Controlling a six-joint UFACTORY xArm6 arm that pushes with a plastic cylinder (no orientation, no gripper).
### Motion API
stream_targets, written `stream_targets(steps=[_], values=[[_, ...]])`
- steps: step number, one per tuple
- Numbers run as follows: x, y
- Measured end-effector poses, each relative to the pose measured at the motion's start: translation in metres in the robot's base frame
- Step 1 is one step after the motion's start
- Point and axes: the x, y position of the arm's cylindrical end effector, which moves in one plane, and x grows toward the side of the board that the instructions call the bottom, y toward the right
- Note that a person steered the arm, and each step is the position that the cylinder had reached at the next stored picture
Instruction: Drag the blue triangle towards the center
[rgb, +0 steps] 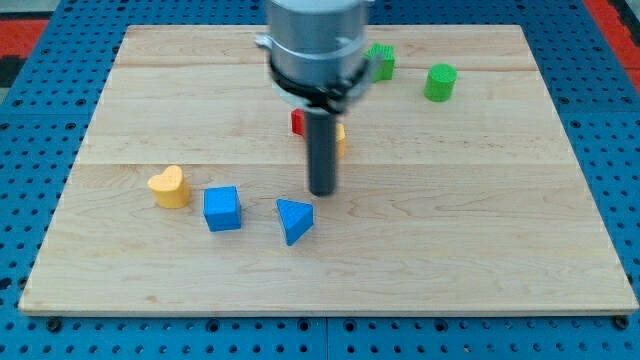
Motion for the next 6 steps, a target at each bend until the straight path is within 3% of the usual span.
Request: stream_targets(steps=[1,2,4,5,6], values=[[0.07,-0.009],[0.077,-0.066],[0.033,-0.024],[0.017,-0.044],[0.028,0.026]])
